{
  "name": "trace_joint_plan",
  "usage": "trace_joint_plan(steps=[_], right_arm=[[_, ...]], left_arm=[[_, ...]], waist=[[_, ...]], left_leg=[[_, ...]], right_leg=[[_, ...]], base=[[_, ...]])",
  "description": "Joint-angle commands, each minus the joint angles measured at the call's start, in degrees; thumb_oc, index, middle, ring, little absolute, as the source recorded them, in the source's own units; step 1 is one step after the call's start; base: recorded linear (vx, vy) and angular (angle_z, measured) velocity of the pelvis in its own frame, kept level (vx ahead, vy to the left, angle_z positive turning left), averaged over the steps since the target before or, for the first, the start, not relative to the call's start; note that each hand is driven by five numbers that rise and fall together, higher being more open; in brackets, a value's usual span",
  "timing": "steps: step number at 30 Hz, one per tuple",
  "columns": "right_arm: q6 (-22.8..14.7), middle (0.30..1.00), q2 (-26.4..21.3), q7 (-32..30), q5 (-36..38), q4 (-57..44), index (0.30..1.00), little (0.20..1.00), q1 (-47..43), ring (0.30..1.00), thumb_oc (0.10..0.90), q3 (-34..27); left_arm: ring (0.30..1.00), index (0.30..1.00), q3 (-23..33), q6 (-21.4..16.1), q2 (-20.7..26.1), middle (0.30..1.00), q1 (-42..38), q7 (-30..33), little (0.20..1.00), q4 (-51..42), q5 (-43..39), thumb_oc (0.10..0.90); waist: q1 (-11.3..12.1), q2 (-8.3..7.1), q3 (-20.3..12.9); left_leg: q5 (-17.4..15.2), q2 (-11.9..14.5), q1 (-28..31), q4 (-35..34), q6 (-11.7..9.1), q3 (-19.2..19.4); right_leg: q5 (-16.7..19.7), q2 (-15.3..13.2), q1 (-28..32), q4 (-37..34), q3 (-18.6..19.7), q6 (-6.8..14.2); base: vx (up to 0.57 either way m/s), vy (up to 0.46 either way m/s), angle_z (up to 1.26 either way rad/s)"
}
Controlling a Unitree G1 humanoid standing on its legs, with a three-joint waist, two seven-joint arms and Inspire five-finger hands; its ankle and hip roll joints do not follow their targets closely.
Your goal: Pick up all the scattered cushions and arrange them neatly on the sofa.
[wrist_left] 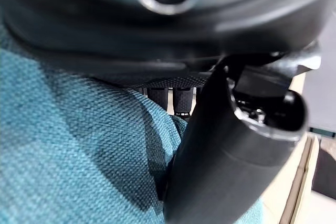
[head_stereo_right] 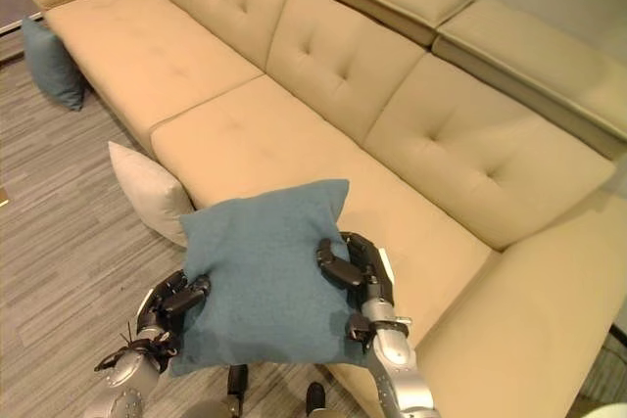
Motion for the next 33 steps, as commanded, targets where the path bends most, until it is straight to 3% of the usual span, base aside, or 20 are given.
trace_joint_plan(steps=[1,4,9,15,17,19,22,25,29,33], right_arm=[[-5.78,0.300,-0.14,4.05,-0.94,-10.43,0.300,0.300,-2.86,0.300,0.400,1.39],[-5.59,0.300,-0.11,3.97,-0.33,-10.39,0.300,0.300,-3.39,0.300,0.400,1.21],[-5.19,0.300,0.08,3.66,0.14,-10.12,0.300,0.300,-3.99,0.300,0.400,1.40],[-4.76,0.300,1.21,4.20,-0.17,-10.08,0.300,0.300,-4.39,0.300,0.400,1.61],[-4.67,0.300,1.60,4.42,-0.52,-10.13,0.300,0.300,-4.61,0.300,0.400,1.83],[-4.43,0.300,2.00,4.67,-0.79,-10.21,0.300,0.300,-4.80,0.300,0.400,2.01],[-4.63,0.300,2.67,5.13,-0.60,-10.39,0.300,0.300,-4.70,0.300,0.400,2.55],[-4.37,0.300,2.60,5.51,-0.87,-9.71,0.300,0.300,-4.90,0.300,0.400,3.13],[-4.69,0.300,2.61,5.69,-0.69,-9.32,0.300,0.300,-4.75,0.300,0.400,2.77],[-5.14,0.300,2.03,5.50,-1.06,-9.69,0.300,0.300,-3.06,0.300,0.400,1.10]], left_arm=[[0.300,0.300,-1.80,-5.59,-3.90,0.300,-7.22,-8.12,0.300,-9.39,1.46,0.400],[0.300,0.300,-1.53,-5.30,-3.74,0.300,-7.32,-7.92,0.300,-9.38,1.51,0.400],[0.300,0.300,-0.65,-4.94,-3.32,0.300,-6.87,-7.07,0.300,-10.99,1.30,0.400],[0.300,0.300,-1.24,-4.37,-1.96,0.300,-6.43,-7.25,0.300,-11.85,2.93,0.400],[0.300,0.300,-1.33,-4.34,-1.39,0.300,-6.50,-7.18,0.300,-12.09,3.47,0.400],[0.300,0.300,-1.48,-4.47,-0.81,0.300,-6.60,-6.85,0.300,-12.31,3.87,0.400],[0.300,0.300,-1.16,-4.81,-0.34,0.300,-6.51,-6.73,0.300,-12.60,4.12,0.400],[0.300,0.300,-1.04,-4.71,-0.27,0.300,-5.70,-7.30,0.300,-13.12,4.29,0.400],[0.300,0.300,-0.39,-4.73,-0.61,0.300,-5.34,-7.68,0.300,-13.23,4.09,0.400],[0.300,0.300,-0.86,-4.98,-2.48,0.300,-5.50,-8.74,0.300,-12.57,4.15,0.400]], waist=[[-2.02,-1.64,-2.61],[-2.75,-1.70,-2.44],[-1.42,-3.08,-2.90],[-1.14,-3.53,-4.42],[-1.27,-3.53,-4.40],[-1.88,-2.85,-4.20],[-2.36,-1.65,-3.53],[-2.55,-1.20,-3.61],[-2.61,-2.02,-3.19],[-3.46,-2.66,-4.69]], left_leg=[[-8.72,-1.15,0.04,4.88,-0.55,7.24],[-8.75,1.20,-1.83,7.79,-0.68,12.62],[-6.89,3.27,-5.90,8.57,-1.42,12.35],[-9.41,2.03,-1.97,7.77,0.42,12.69],[-10.32,1.17,0.14,7.11,1.53,13.47],[-10.61,0.98,1.72,5.82,2.47,13.80],[-11.75,0.74,4.28,4.61,3.24,14.59],[-12.83,0.03,7.41,2.48,3.33,15.27],[-14.34,-1.13,9.85,2.06,3.06,15.66],[-17.10,-1.60,10.95,4.71,2.57,15.37]], right_leg=[[-2.17,1.50,-4.61,3.60,-1.33,-0.98],[-2.37,0.66,-3.75,3.38,-3.58,-0.66],[-3.71,0.55,-2.92,4.34,-3.03,-0.54],[-4.84,-0.60,-2.37,10.25,-0.87,0.75],[-3.02,-1.61,-3.37,14.83,0.18,2.17],[0.08,-1.93,-6.41,21.12,1.46,3.44],[0.66,-1.91,-11.03,26.46,1.13,3.73],[-0.34,-1.21,-13.36,20.71,-2.71,2.43],[1.93,-1.27,-15.08,11.44,-10.03,2.23],[2.32,0.12,-11.71,7.83,-7.77,1.27]], base=[[0.00,-0.014,0.40],[0.01,0.031,0.78],[0.11,0.048,-0.03],[0.20,0.168,-0.22],[0.18,0.227,-0.37],[0.13,0.201,-0.39],[0.13,0.179,-0.28],[0.19,0.091,-0.35],[0.18,-0.014,-0.26],[0.16,-0.061,0.13]])
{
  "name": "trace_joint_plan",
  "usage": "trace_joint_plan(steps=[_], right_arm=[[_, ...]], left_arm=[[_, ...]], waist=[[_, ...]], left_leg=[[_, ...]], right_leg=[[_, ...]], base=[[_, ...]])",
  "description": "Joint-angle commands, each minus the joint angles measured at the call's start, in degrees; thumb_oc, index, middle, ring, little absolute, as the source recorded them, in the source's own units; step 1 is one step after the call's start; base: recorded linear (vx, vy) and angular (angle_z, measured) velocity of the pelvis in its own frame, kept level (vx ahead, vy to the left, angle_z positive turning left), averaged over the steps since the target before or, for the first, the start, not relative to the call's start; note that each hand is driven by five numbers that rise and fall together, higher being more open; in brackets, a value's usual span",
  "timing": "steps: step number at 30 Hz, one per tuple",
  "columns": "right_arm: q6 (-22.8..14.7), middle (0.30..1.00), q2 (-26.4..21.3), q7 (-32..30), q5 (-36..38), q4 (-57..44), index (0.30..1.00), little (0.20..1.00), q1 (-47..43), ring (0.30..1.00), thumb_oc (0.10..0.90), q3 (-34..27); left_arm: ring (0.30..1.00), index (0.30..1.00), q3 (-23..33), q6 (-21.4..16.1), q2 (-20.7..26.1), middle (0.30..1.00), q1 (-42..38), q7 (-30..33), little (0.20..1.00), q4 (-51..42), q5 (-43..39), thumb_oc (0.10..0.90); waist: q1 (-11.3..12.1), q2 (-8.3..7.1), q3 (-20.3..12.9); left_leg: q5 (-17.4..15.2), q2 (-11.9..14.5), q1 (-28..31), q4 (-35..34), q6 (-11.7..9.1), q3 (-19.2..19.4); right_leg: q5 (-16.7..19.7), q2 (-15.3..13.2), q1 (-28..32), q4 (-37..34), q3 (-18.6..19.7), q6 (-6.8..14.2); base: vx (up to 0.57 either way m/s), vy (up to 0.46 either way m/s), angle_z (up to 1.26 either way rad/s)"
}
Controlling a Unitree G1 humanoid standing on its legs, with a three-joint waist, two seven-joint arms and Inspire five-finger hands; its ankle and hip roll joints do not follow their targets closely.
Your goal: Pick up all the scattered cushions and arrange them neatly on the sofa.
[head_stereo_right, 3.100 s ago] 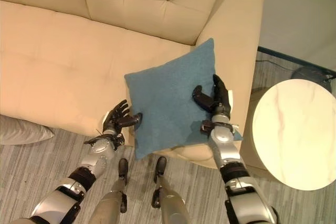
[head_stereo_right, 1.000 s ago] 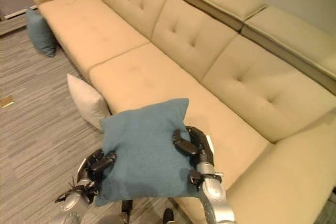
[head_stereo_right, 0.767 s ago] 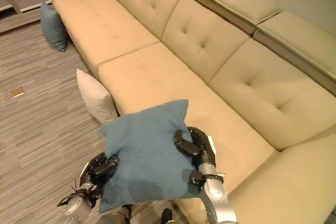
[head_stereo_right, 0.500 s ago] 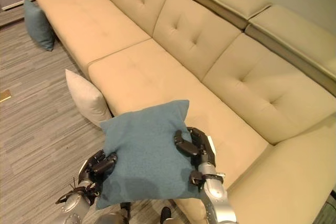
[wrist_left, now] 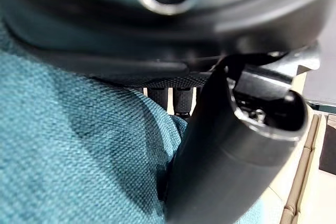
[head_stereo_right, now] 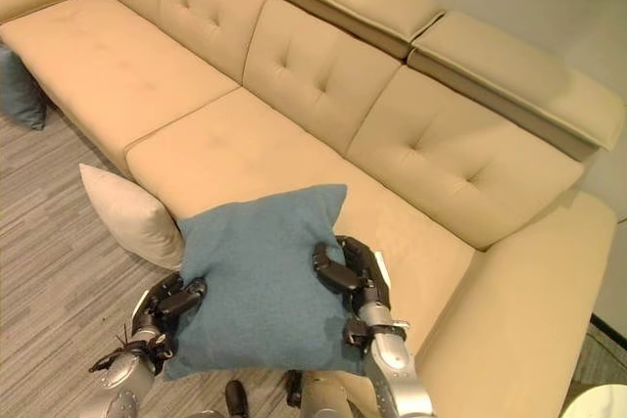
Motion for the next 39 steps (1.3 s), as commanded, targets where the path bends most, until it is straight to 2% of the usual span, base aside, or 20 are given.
trace_joint_plan(steps=[1,2,3,4,8,11,14,15,16,17,18,24,25,29,30,32,33,34,36,39], right_arm=[[-6.69,0.300,0.94,3.78,-0.86,-7.90,0.300,0.300,-4.69,0.300,0.400,0.27],[-6.79,0.300,0.38,3.65,-0.46,-8.44,0.300,0.300,-3.78,0.300,0.400,-0.61],[-6.78,0.300,0.42,3.66,-0.46,-8.44,0.300,0.300,-3.79,0.300,0.400,-0.61],[-6.78,0.300,-0.58,3.54,-0.02,-8.51,0.300,0.300,-3.61,0.300,0.400,-0.73],[-6.43,0.300,-1.13,3.65,0.61,-8.56,0.300,0.300,-3.28,0.300,0.400,-0.39],[-6.23,0.300,-1.59,3.52,0.56,-8.24,0.300,0.300,-3.33,0.300,0.400,-0.09],[-6.21,0.300,-1.65,3.29,0.92,-7.39,0.300,0.300,-3.44,0.300,0.400,0.21],[-6.21,0.300,-1.64,3.29,0.92,-7.39,0.300,0.300,-3.46,0.300,0.400,0.20],[-6.40,0.300,-1.69,3.02,0.93,-6.95,0.300,0.300,-3.70,0.300,0.400,0.25],[-6.37,0.300,-1.82,3.10,0.93,-6.75,0.300,0.300,-3.74,0.300,0.400,0.02],[-6.45,0.300,-1.78,3.35,0.77,-6.75,0.300,0.300,-3.53,0.300,0.400,0.06],[-5.79,0.300,-1.46,3.88,0.39,-6.76,0.300,0.300,-2.90,0.300,0.400,0.37],[-5.42,0.300,-1.13,3.95,-0.06,-6.80,0.300,0.300,-3.23,0.300,0.400,0.80],[-5.17,0.300,-0.44,4.16,-0.88,-7.28,0.300,0.300,-3.91,0.300,0.400,1.26],[-5.28,0.300,-0.22,3.99,-1.23,-7.32,0.300,0.300,-4.48,0.300,0.400,1.50],[-5.48,0.300,0.30,3.88,-1.91,-7.59,0.300,0.300,-5.84,0.300,0.400,2.03],[-6.05,0.300,0.93,3.85,-3.52,-7.89,0.300,0.300,-6.80,0.300,0.400,2.50],[-6.22,0.300,0.72,3.58,-4.44,-8.31,0.300,0.300,-7.07,0.300,0.400,2.33],[-6.68,0.300,-0.39,2.48,-6.38,-8.61,0.300,0.300,-8.13,0.300,0.400,1.96],[-7.23,0.300,-2.79,-0.41,-8.62,-8.37,0.300,0.300,-13.69,0.300,0.400,3.07]], left_arm=[[0.300,0.300,-3.24,-5.82,-4.50,0.300,-5.97,-9.08,0.300,-12.43,1.74,0.400],[0.300,0.300,-3.94,-5.64,-4.73,0.300,-6.36,-9.35,0.300,-12.24,1.96,0.400],[0.300,0.300,-3.93,-5.64,-4.69,0.300,-6.38,-9.35,0.300,-12.24,1.96,0.400],[0.300,0.300,-4.52,-5.46,-4.85,0.300,-6.57,-9.41,0.300,-12.39,2.26,0.400],[0.300,0.300,-4.71,-5.62,-5.19,0.300,-7.07,-8.78,0.300,-12.74,2.28,0.400],[0.300,0.300,-4.77,-5.66,-5.32,0.300,-6.82,-8.41,0.300,-13.41,1.89,0.400],[0.300,0.300,-4.85,-5.94,-5.40,0.300,-6.90,-7.91,0.300,-14.65,1.53,0.400],[0.300,0.300,-4.84,-5.94,-5.39,0.300,-6.93,-7.91,0.300,-14.64,1.53,0.400],[0.300,0.300,-4.90,-6.09,-5.31,0.300,-6.97,-7.74,0.300,-15.08,1.54,0.400],[0.300,0.300,-4.82,-6.17,-5.17,0.300,-7.05,-7.94,0.300,-15.10,1.61,0.400],[0.300,0.300,-4.83,-6.00,-5.01,0.300,-6.86,-8.30,0.300,-15.00,1.94,0.400],[0.300,0.300,-5.01,-5.54,-3.86,0.300,-6.05,-8.49,0.300,-15.11,2.46,0.400],[0.300,0.300,-4.76,-5.47,-3.24,0.300,-5.69,-8.51,0.300,-15.34,2.48,0.400],[0.300,0.300,-3.71,-5.44,-2.13,0.300,-4.75,-8.47,0.300,-15.89,2.70,0.400],[0.300,0.300,-3.37,-5.54,-1.95,0.300,-4.75,-8.26,0.300,-15.95,2.76,0.400],[0.300,0.300,-2.26,-5.94,-1.27,0.300,-4.41,-7.86,0.300,-16.73,2.82,0.400],[0.300,0.300,-0.72,-6.39,-0.45,0.300,-4.59,-7.65,0.300,-17.59,4.40,0.400],[0.300,0.300,-0.24,-6.52,-0.33,0.300,-4.81,-7.89,0.300,-17.83,4.84,0.400],[0.300,0.300,-0.18,-7.57,-0.48,0.300,-6.60,-7.49,0.300,-17.33,5.79,0.400],[0.300,0.300,-1.69,-9.19,-0.80,0.300,-12.37,-5.04,0.300,-16.11,7.93,0.400]], waist=[[-0.24,-0.98,-6.71],[-1.02,-1.01,-7.04],[-1.12,-1.15,-7.26],[-1.15,-1.17,-6.68],[-0.52,-1.63,-6.44],[0.34,-2.23,-6.27],[2.22,-1.88,-4.84],[2.13,-1.92,-5.00],[3.01,-1.56,-4.23],[2.91,-0.76,-4.24],[2.75,-0.24,-4.64],[2.38,0.31,-5.87],[2.40,0.56,-6.04],[2.62,1.03,-5.79],[2.94,1.15,-5.51],[4.48,1.46,-4.71],[6.03,2.01,-4.35],[5.71,2.01,-4.37],[4.76,1.99,-3.60],[3.99,3.25,-2.58]], left_leg=[[-8.56,0.33,-0.02,5.67,-1.96,-3.83],[-9.35,1.47,-0.76,11.43,-3.90,-3.05],[-9.13,1.33,-1.10,11.42,-3.88,-3.11],[-8.19,3.07,-2.82,18.40,-5.16,-2.39],[-7.06,3.56,-6.79,20.62,-4.93,-4.24],[-7.05,3.41,-9.15,16.63,-4.52,-7.69],[-2.43,3.92,-12.28,12.15,-5.72,-14.62],[-2.21,3.86,-12.44,11.98,-5.72,-14.68],[-0.16,3.86,-14.36,10.16,-6.23,-18.81],[0.30,4.02,-13.99,8.02,-6.23,-19.95],[0.45,4.43,-12.46,6.34,-6.12,-19.64],[-0.09,4.17,-9.40,5.12,-5.14,-16.22],[-0.61,3.71,-8.16,4.56,-4.30,-14.14],[-1.51,3.01,-6.82,3.21,-2.66,-10.23],[-1.64,2.96,-6.75,3.03,-2.39,-9.27],[-1.80,3.22,-6.58,2.35,-2.19,-7.30],[-1.96,3.44,-6.03,1.31,-2.69,-4.68],[-1.97,3.32,-6.05,1.49,-2.64,-4.50],[-2.23,2.71,-6.35,2.02,-2.50,-4.59],[-1.58,2.08,-9.74,1.43,-2.49,-3.67]], right_leg=[[-3.75,1.50,5.90,-4.37,2.39,4.19],[-4.33,1.95,8.75,-5.97,2.43,3.46],[-4.20,1.81,8.48,-6.03,2.37,3.44],[-4.88,2.30,11.12,-6.90,3.05,2.45],[-5.88,2.43,12.21,-7.58,4.90,1.85],[-6.05,2.54,12.96,-8.42,7.51,2.21],[-7.04,3.97,14.42,-8.63,11.59,1.94],[-6.98,3.92,14.21,-8.63,11.52,1.94],[-7.75,4.57,14.80,-8.21,13.70,1.65],[-8.27,5.00,15.21,-8.06,15.17,1.65],[-8.49,5.09,15.63,-8.32,15.77,1.80],[-8.54,3.30,15.95,-7.76,18.90,2.79],[-8.25,2.43,15.46,-7.06,20.29,3.62],[-7.47,1.20,12.44,-4.53,22.08,5.73],[-7.06,0.90,11.38,-3.81,21.63,6.20],[-6.06,-0.97,9.08,-2.00,15.23,6.70],[-5.43,-5.03,7.43,-0.73,0.56,6.61],[-5.35,-5.39,7.43,-1.31,-0.46,6.74],[-5.47,-4.39,6.77,-2.42,2.81,6.58],[-3.08,-4.75,4.22,-5.51,3.37,6.56]], base=[[0.24,-0.109,0.21],[0.16,-0.089,0.15],[0.17,-0.098,0.18],[0.05,-0.040,0.16],[0.06,0.009,-0.21],[0.09,0.046,-0.46],[0.10,0.055,-0.74],[0.12,0.063,-1.32],[0.15,0.124,-1.21],[0.21,0.190,-0.93],[0.13,0.148,-0.66],[0.14,0.186,-0.69],[0.08,0.203,-0.67],[0.02,0.189,-0.76],[-0.04,0.108,-0.44],[-0.10,0.073,-0.95],[-0.08,0.032,-1.11],[-0.04,0.027,-1.00],[-0.01,0.017,-0.49],[-0.18,0.004,-0.15]])
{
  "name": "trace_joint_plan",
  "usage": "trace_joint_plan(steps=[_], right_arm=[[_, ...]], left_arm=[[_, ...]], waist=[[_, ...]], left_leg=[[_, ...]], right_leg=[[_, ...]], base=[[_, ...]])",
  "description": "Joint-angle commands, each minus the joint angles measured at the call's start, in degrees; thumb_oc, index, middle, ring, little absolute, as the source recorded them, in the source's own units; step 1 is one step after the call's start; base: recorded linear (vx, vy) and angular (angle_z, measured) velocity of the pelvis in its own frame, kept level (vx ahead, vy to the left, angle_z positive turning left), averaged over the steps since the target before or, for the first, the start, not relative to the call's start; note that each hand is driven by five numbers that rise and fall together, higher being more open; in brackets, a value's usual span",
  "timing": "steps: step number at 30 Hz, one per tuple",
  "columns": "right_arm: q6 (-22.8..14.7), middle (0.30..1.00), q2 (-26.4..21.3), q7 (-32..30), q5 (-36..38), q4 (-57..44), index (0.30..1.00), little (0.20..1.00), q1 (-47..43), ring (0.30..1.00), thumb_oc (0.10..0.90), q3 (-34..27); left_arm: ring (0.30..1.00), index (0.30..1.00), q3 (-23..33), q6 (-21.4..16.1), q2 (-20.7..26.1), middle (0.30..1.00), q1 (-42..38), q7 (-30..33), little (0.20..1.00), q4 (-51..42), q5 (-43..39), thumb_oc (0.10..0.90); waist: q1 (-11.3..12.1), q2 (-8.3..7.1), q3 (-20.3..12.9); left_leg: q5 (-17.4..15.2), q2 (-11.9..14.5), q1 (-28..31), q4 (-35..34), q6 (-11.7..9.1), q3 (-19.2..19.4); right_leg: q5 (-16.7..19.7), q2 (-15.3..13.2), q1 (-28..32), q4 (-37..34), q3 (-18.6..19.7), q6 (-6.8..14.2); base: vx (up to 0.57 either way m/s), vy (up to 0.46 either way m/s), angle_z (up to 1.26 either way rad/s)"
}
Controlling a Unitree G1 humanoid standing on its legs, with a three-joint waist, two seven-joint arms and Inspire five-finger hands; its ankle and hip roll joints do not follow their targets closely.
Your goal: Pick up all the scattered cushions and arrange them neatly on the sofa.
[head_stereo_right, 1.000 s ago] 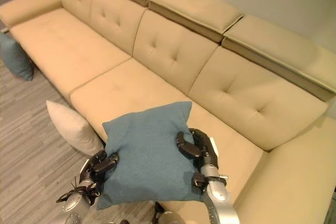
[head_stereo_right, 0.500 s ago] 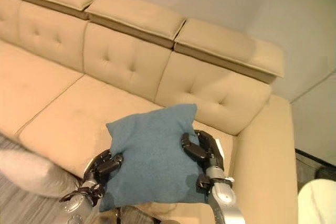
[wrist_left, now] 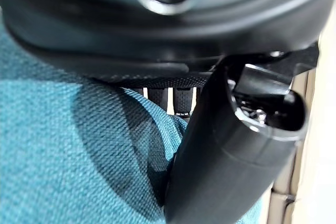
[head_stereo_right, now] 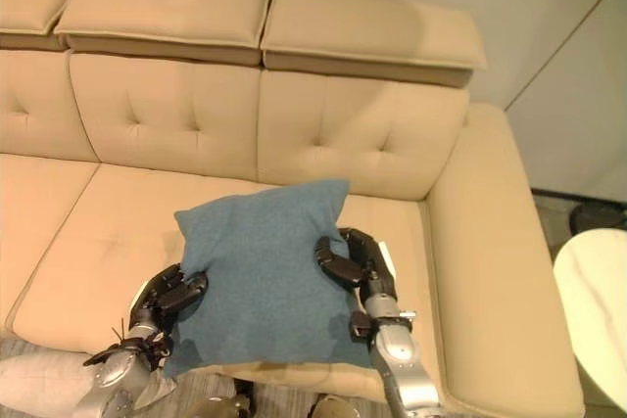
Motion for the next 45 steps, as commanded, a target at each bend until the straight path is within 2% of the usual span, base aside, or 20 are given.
trace_joint_plan(steps=[1,3,4,5,6,9,13,20,21,23,25,26,27,28,29,30,31,35,41,45], right_arm=[[-8.57,0.300,0.72,-2.17,-4.89,-7.53,0.300,0.300,-12.26,0.300,0.400,4.96],[-9.30,0.300,-0.35,-5.42,-7.37,-6.61,0.300,0.300,-19.24,0.300,0.400,6.09],[-9.33,0.300,-0.35,-5.44,-7.38,-6.53,0.300,0.300,-19.35,0.300,0.400,6.10],[-10.36,0.300,-1.02,-9.83,-9.70,-4.89,0.300,0.300,-27.00,0.300,0.400,7.14],[-10.41,0.300,-1.03,-9.86,-9.71,-4.78,0.300,0.300,-27.16,0.300,0.400,7.14],[-10.90,0.300,-2.53,-14.99,-13.45,-2.43,0.300,0.300,-34.84,0.300,0.400,7.91],[-11.01,0.300,-5.38,-22.91,-22.45,-0.86,0.300,0.300,-42.99,0.300,0.400,8.41],[-6.87,0.300,-9.13,-34.89,-33.64,8.14,0.300,0.300,-59.42,0.300,0.400,13.34],[-6.96,0.300,-9.15,-35.00,-33.62,8.40,0.300,0.300,-59.75,0.300,0.400,13.45],[-5.30,0.300,-9.93,-37.51,-34.28,14.61,0.300,0.300,-65.99,0.300,0.400,16.36],[-4.94,0.300,-9.81,-38.20,-33.90,17.35,0.300,0.300,-68.39,0.300,0.400,17.39],[-4.62,0.300,-10.05,-38.49,-33.43,19.21,0.300,0.300,-70.25,0.300,0.400,18.31],[-4.15,0.300,-9.86,-38.78,-32.83,21.65,0.300,0.300,-72.15,0.300,0.400,19.18],[-3.90,0.300,-9.63,-38.56,-31.79,24.07,0.300,0.300,-73.87,0.300,0.400,20.20],[-3.86,0.418,-9.56,-37.86,-30.54,26.03,0.418,0.418,-75.48,0.418,0.478,21.20],[-3.65,0.585,-10.14,-35.89,-28.25,30.63,0.585,0.585,-77.87,0.585,0.590,24.16],[-3.55,0.900,-10.31,-34.67,-27.17,32.12,0.900,0.900,-79.00,0.900,0.800,25.49],[-3.58,0.900,-10.14,-30.72,-24.00,33.96,0.900,0.900,-76.41,0.900,0.800,26.01],[-4.83,0.900,-10.32,-27.18,-23.12,31.96,0.900,0.900,-67.02,0.900,0.800,22.57],[-5.92,0.900,-11.78,-24.84,-21.58,27.18,0.900,0.900,-57.97,0.900,0.800,16.93]], left_arm=[[0.300,0.300,-3.64,-11.31,-1.84,0.300,-15.80,-0.84,0.300,-11.35,6.63,0.400],[0.300,0.300,-4.52,-13.52,-1.52,0.300,-23.10,2.67,0.300,-11.17,9.30,0.400],[0.300,0.300,-4.51,-13.54,-1.53,0.300,-23.20,2.68,0.300,-11.11,9.31,0.400],[0.300,0.300,-5.82,-15.61,-0.85,0.300,-31.83,7.14,0.300,-9.95,12.59,0.400],[0.300,0.300,-5.81,-15.65,-0.85,0.300,-31.98,7.17,0.300,-9.86,12.61,0.400],[0.300,0.300,-6.99,-17.15,0.57,0.300,-40.92,12.27,0.300,-8.08,16.78,0.400],[0.300,0.300,-8.31,-18.86,1.36,0.300,-49.16,19.02,0.300,-6.87,23.05,0.400],[0.300,0.300,-11.88,-18.04,1.43,0.300,-66.00,29.57,0.300,3.17,29.55,0.400],[0.300,0.300,-11.86,-18.14,1.41,0.300,-66.29,29.62,0.300,3.39,29.56,0.400],[0.300,0.300,-13.74,-16.99,1.68,0.300,-73.12,31.46,0.300,9.83,30.18,0.400],[0.300,0.300,-14.55,-16.59,2.03,0.300,-75.85,31.69,0.300,12.65,30.12,0.400],[0.509,0.509,-15.09,-16.45,2.07,0.509,-77.74,31.68,0.509,14.62,29.62,0.540],[0.855,0.855,-15.82,-16.29,1.88,0.855,-80.24,31.54,0.855,17.65,28.44,0.770],[0.900,0.900,-16.55,-16.07,2.07,0.900,-82.43,31.23,0.900,20.68,27.41,0.800],[0.900,0.900,-17.08,-15.83,2.46,0.900,-84.45,30.73,0.900,23.17,26.17,0.800],[0.900,0.900,-18.52,-15.27,5.02,0.900,-87.24,29.48,0.900,26.59,25.25,0.800],[0.900,0.900,-19.13,-15.10,6.45,0.900,-88.73,28.69,0.900,27.58,24.74,0.800],[0.900,0.900,-19.31,-14.64,10.28,0.900,-87.48,26.34,0.900,26.63,24.32,0.800],[0.900,0.900,-15.17,-12.83,14.66,0.900,-77.46,24.31,0.900,25.25,27.09,0.800],[0.900,0.900,-10.05,-12.34,16.92,0.900,-68.48,22.82,0.900,22.63,27.28,0.800]], waist=[[-0.51,-0.03,-2.85],[-0.68,0.77,-2.01],[-0.67,0.78,-2.05],[-0.48,0.93,-1.78],[-0.47,0.92,-1.76],[-0.23,0.56,-1.84],[-0.09,-0.31,-2.13],[0.13,-1.96,-1.99],[0.11,-1.92,-1.93],[0.17,-2.13,-1.74],[0.13,-2.11,-1.50],[0.10,-2.06,-1.49],[-0.02,-1.94,-1.42],[-0.20,-1.88,-1.30],[-0.32,-1.80,-1.16],[-0.46,-1.54,-1.08],[-0.59,-1.31,-0.99],[-0.60,-0.57,-1.34],[-0.63,-0.08,-2.52],[-0.69,-0.42,-3.50]], left_leg=[[-7.05,-0.20,-1.92,1.00,-1.81,-3.59],[-5.72,-0.01,-6.00,0.74,-2.13,-4.12],[-5.71,0.00,-6.13,0.76,-2.13,-4.11],[-4.65,0.04,-9.69,0.72,-2.47,-4.68],[-4.64,0.05,-9.78,0.74,-2.47,-4.66],[-4.01,0.07,-12.28,0.85,-2.75,-5.16],[-3.55,-0.08,-14.73,1.27,-3.14,-5.62],[-2.29,-0.43,-20.61,2.61,-3.82,-6.55],[-2.27,-0.43,-20.74,2.63,-3.82,-6.55],[-1.06,-0.33,-22.17,1.66,-4.20,-6.74],[-0.44,-0.29,-22.77,1.11,-4.37,-6.78],[-0.17,-0.24,-23.24,0.84,-4.47,-6.92],[0.27,-0.08,-23.85,0.46,-4.70,-7.06],[0.60,-0.02,-24.59,0.14,-4.90,-7.11],[0.76,0.04,-25.27,0.12,-5.09,-7.24],[1.00,0.24,-26.47,0.12,-5.30,-7.50],[1.14,0.28,-27.12,0.12,-5.34,-7.72],[1.30,0.26,-28.72,0.12,-5.52,-8.15],[1.23,-0.06,-29.75,0.12,-5.84,-8.23],[0.95,-0.07,-29.25,0.12,-5.97,-8.33]], right_leg=[[-3.50,0.19,-4.33,1.41,3.45,2.31],[-2.50,0.46,-7.76,0.29,4.12,2.29],[-2.49,0.46,-7.90,0.32,4.13,2.28],[-1.75,0.66,-10.96,-0.28,5.13,2.17],[-1.75,0.66,-11.07,-0.24,5.16,2.16],[-1.13,0.92,-13.37,-0.50,5.94,1.99],[-0.31,1.19,-15.34,-1.27,6.54,2.03],[1.21,1.53,-19.62,-2.63,7.04,2.20],[1.22,1.53,-19.75,-2.61,7.04,2.20],[1.73,1.67,-21.29,-2.86,7.26,2.52],[2.01,1.74,-22.00,-2.91,7.35,2.69],[2.13,1.87,-22.53,-3.01,7.48,2.74],[2.33,1.93,-23.25,-3.14,7.54,2.89],[2.42,2.03,-23.91,-3.28,7.63,3.01],[2.69,2.08,-24.55,-3.32,7.73,3.10],[2.94,2.24,-25.70,-3.35,7.86,3.24],[3.07,2.35,-26.41,-3.35,7.85,3.25],[3.28,2.45,-28.20,-3.35,7.76,3.14],[3.40,2.18,-29.27,-3.35,7.58,3.10],[3.18,2.01,-28.57,-3.35,7.37,3.09]], base=[[-0.29,0.002,-0.05],[-0.19,-0.012,0.00],[-0.17,-0.021,0.01],[-0.09,-0.012,0.01],[-0.12,-0.025,-0.04],[-0.04,-0.029,-0.02],[-0.02,-0.034,0.02],[-0.03,-0.047,0.06],[-0.03,-0.039,0.07],[-0.03,-0.032,0.04],[-0.02,-0.012,0.05],[0.00,0.000,0.00],[0.00,0.000,0.00],[0.00,0.000,0.00],[-0.04,-0.002,0.10],[-0.02,0.001,0.09],[0.00,0.000,0.00],[0.00,0.007,-0.08],[0.00,0.006,-0.01],[-0.01,-0.009,0.02]])
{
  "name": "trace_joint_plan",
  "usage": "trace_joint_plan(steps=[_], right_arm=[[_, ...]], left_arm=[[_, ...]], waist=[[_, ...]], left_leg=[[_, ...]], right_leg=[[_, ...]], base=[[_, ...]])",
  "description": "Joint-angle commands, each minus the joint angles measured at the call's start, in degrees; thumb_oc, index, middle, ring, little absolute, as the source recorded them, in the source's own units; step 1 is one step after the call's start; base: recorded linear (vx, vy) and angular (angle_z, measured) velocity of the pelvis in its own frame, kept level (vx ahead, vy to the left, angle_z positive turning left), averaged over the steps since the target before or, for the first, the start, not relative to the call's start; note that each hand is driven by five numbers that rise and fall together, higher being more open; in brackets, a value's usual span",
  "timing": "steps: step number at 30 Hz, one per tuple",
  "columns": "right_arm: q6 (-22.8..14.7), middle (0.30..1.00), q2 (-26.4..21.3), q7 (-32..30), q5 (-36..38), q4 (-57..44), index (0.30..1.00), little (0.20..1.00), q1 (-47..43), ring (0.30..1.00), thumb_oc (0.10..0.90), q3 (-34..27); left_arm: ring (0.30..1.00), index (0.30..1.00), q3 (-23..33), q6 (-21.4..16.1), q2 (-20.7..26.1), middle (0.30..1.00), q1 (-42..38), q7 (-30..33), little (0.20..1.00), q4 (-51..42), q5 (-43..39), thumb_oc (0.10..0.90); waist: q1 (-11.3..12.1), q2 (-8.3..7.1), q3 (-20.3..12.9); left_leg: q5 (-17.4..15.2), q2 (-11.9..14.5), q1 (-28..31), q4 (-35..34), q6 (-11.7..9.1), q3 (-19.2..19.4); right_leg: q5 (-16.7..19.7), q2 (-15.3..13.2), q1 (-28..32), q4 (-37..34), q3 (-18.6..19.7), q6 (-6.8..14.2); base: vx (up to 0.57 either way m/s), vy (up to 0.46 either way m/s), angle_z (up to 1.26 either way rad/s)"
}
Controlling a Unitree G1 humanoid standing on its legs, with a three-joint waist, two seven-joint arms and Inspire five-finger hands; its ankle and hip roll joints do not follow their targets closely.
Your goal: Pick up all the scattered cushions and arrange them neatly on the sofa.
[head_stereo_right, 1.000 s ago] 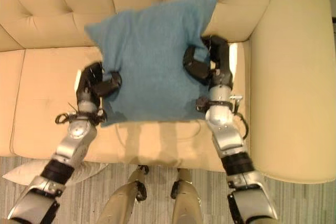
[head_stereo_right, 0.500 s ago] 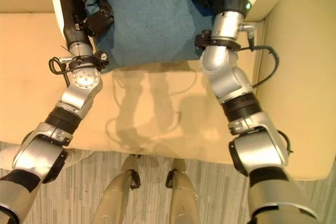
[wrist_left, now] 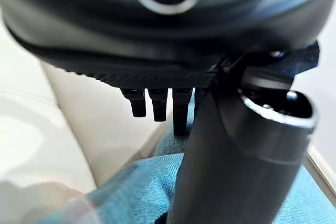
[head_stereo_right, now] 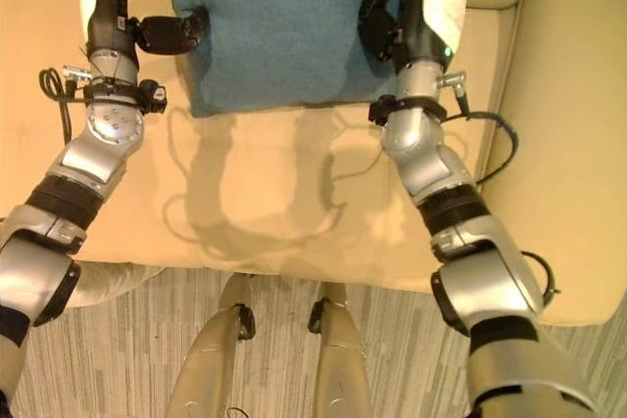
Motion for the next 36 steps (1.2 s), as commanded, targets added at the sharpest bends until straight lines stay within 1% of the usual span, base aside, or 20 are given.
trace_joint_plan(steps=[1,3,5,7,8,9,12,13,14,15,16,17,18,22,25,30,33,36], right_arm=[[-5.88,0.900,3.02,1.64,0.17,-5.97,0.900,0.900,6.62,0.900,0.800,0.71],[-6.15,0.900,1.36,2.72,1.14,-7.78,0.900,0.900,11.04,0.900,0.800,-2.96],[-6.19,0.900,1.20,2.89,1.86,-7.97,0.900,0.900,12.02,0.900,0.800,-3.96],[-6.49,0.900,1.20,2.90,3.46,-8.44,0.900,0.900,14.42,0.900,0.800,-6.72],[-6.68,0.900,1.28,3.15,4.20,-8.45,0.900,0.900,15.32,0.900,0.800,-7.44],[-6.98,0.900,1.16,4.17,5.89,-8.32,0.900,0.900,17.04,0.900,0.800,-8.64],[-7.12,0.900,1.35,6.13,8.34,-7.75,0.900,0.900,19.21,0.900,0.800,-9.65],[-7.21,0.900,1.51,6.75,9.35,-7.44,0.900,0.900,19.69,0.900,0.800,-9.99],[-7.22,0.900,1.50,6.77,9.38,-7.44,0.900,0.900,19.73,0.900,0.800,-9.94],[-7.50,0.900,2.27,7.54,10.86,-6.96,0.900,0.900,20.80,0.900,0.800,-10.55],[-7.77,0.900,2.72,7.96,11.42,-6.95,0.900,0.900,21.54,0.900,0.800,-10.96],[-7.77,0.900,2.74,7.97,11.43,-6.98,0.900,0.900,21.62,0.900,0.800,-10.93],[-7.97,0.900,3.14,8.31,11.81,-6.85,0.900,0.900,22.29,0.900,0.800,-11.50],[-8.26,0.900,4.11,8.97,10.92,-8.31,0.900,0.900,25.71,0.900,0.800,-13.45],[-8.41,0.900,3.63,9.10,10.46,-9.83,0.900,0.900,28.06,0.900,0.800,-15.41],[-7.56,0.900,1.63,9.07,9.63,-11.97,0.900,0.900,34.08,0.900,0.800,-19.47],[-6.25,0.900,-0.76,10.34,7.16,-14.27,0.900,0.900,41.29,0.900,0.800,-22.56],[-5.39,0.900,-1.31,11.81,5.84,-15.98,0.900,0.900,45.96,0.900,0.800,-24.35]], left_arm=[[0.900,0.900,4.34,-5.96,1.47,0.900,2.95,0.47,0.900,-3.76,2.40,0.800],[0.900,0.900,8.32,-7.15,2.41,0.900,9.19,-0.83,0.900,-6.98,0.34,0.800],[0.900,0.900,9.34,-7.49,2.34,0.900,10.93,-1.22,0.900,-8.07,-0.52,0.800],[0.900,0.900,12.07,-8.18,1.92,0.900,15.52,-2.22,0.900,-10.25,-2.50,0.800],[0.900,0.900,13.16,-8.43,1.52,0.900,17.62,-2.81,0.900,-11.09,-3.44,0.800],[0.900,0.900,15.40,-9.42,0.46,0.900,22.49,-4.32,0.900,-13.28,-5.67,0.800],[0.900,0.900,18.27,-9.92,-1.93,0.900,29.84,-6.32,0.900,-15.93,-7.63,0.800],[0.900,0.900,18.98,-10.09,-2.80,0.900,31.86,-7.06,0.900,-16.66,-8.21,0.800],[0.900,0.900,19.05,-10.05,-2.81,0.900,32.01,-7.08,0.900,-16.77,-8.21,0.800],[0.900,0.900,20.21,-10.28,-4.73,0.900,36.10,-8.43,0.900,-18.09,-9.32,0.800],[0.900,0.900,20.69,-10.24,-5.29,0.900,38.38,-9.15,0.900,-18.87,-9.18,0.800],[0.900,0.900,20.73,-10.20,-5.29,0.900,38.52,-9.15,0.900,-18.98,-9.17,0.800],[0.900,0.900,21.10,-10.13,-5.79,0.900,40.41,-9.86,0.900,-19.58,-8.87,0.800],[0.900,0.900,22.42,-9.87,-7.39,0.900,47.90,-13.42,0.900,-20.53,-9.12,0.800],[0.900,0.900,23.96,-9.42,-7.85,0.900,52.73,-15.84,0.900,-20.57,-10.45,0.800],[0.900,0.900,26.43,-8.14,-7.64,0.900,59.17,-18.63,0.900,-19.38,-12.04,0.800],[0.900,0.900,28.13,-6.69,-7.21,0.900,64.65,-20.68,0.900,-19.99,-11.38,0.800],[0.900,0.900,29.01,-5.52,-7.84,0.900,67.95,-21.51,0.900,-19.63,-11.17,0.800]], waist=[[1.00,-1.61,-11.94],[1.19,-1.71,-12.31],[1.25,-1.67,-12.41],[1.51,-1.60,-12.48],[1.63,-1.56,-12.63],[2.09,-1.56,-12.58],[2.80,-1.54,-12.42],[3.07,-1.56,-12.31],[3.04,-1.53,-12.37],[3.66,-1.44,-12.05],[3.96,-1.30,-11.84],[3.93,-1.29,-11.90],[4.22,-1.21,-11.70],[5.17,-0.83,-11.45],[5.69,-0.79,-11.46],[6.26,-1.75,-11.99],[6.30,-3.37,-12.46],[5.96,-4.24,-12.88]], left_leg=[[-7.09,-1.67,2.21,-0.36,-5.58,-1.59],[-7.32,-1.67,2.76,-0.36,-5.55,-1.54],[-7.39,-1.70,2.90,-0.36,-5.52,-1.61],[-7.54,-1.70,3.33,-0.36,-5.47,-1.64],[-7.57,-1.73,3.44,-0.36,-5.44,-1.63],[-7.63,-1.81,3.69,-0.36,-5.35,-1.66],[-7.69,-1.92,3.97,-0.36,-5.23,-1.64],[-7.70,-1.91,4.05,-0.36,-5.23,-1.63],[-7.71,-1.91,4.06,-0.36,-5.24,-1.63],[-7.63,-1.92,4.12,-0.36,-5.26,-1.66],[-7.56,-1.90,4.15,-0.36,-5.31,-1.70],[-7.57,-1.89,4.16,-0.36,-5.32,-1.71],[-7.51,-1.87,4.21,-0.36,-5.38,-1.78],[-7.43,-1.69,4.60,-0.36,-5.53,-1.94],[-7.60,-1.65,5.41,-0.36,-5.50,-2.04],[-8.60,-1.58,8.93,-0.36,-5.25,-2.27],[-10.11,-1.11,14.65,-0.36,-4.66,-2.22],[-11.31,-1.14,19.69,-0.36,-4.10,-2.10]], right_leg=[[-1.72,0.40,2.23,-4.91,2.10,4.61],[-1.79,0.06,2.88,-4.91,1.84,4.64],[-1.84,0.03,3.01,-4.91,1.93,4.63],[-1.91,-0.05,3.35,-4.91,1.80,4.58],[-1.96,-0.07,3.47,-4.91,1.81,4.55],[-2.11,-0.10,3.63,-4.91,1.97,4.43],[-2.20,-0.22,3.93,-4.91,1.93,4.31],[-2.22,-0.28,3.97,-4.91,1.87,4.27],[-2.22,-0.27,3.98,-4.91,1.87,4.27],[-2.31,-0.30,4.02,-4.91,1.73,4.18],[-2.38,-0.31,4.13,-4.91,1.70,4.16],[-2.38,-0.31,4.14,-4.91,1.70,4.16],[-2.42,-0.32,4.22,-4.91,1.59,4.12],[-2.76,-0.34,4.90,-4.91,1.07,3.95],[-3.06,-0.37,5.89,-4.91,0.51,3.92],[-4.03,-0.51,10.00,-4.91,-0.51,4.07],[-5.45,-0.37,16.34,-4.91,-1.22,4.36],[-6.49,-0.28,21.34,-4.91,-1.65,4.63]], base=[[0.00,0.000,0.00],[-0.01,-0.016,0.03],[0.00,0.000,0.00],[0.00,0.000,0.00],[0.00,0.000,0.00],[0.00,0.000,0.00],[0.00,-0.014,0.03],[0.00,-0.018,0.06],[0.00,-0.030,0.07],[0.00,-0.026,0.08],[0.00,-0.026,0.06],[0.00,-0.015,0.05],[0.00,-0.012,0.05],[0.01,-0.009,0.04],[0.01,-0.003,0.00],[0.06,-0.005,0.08],[0.14,0.010,0.24],[0.12,0.036,0.05]])
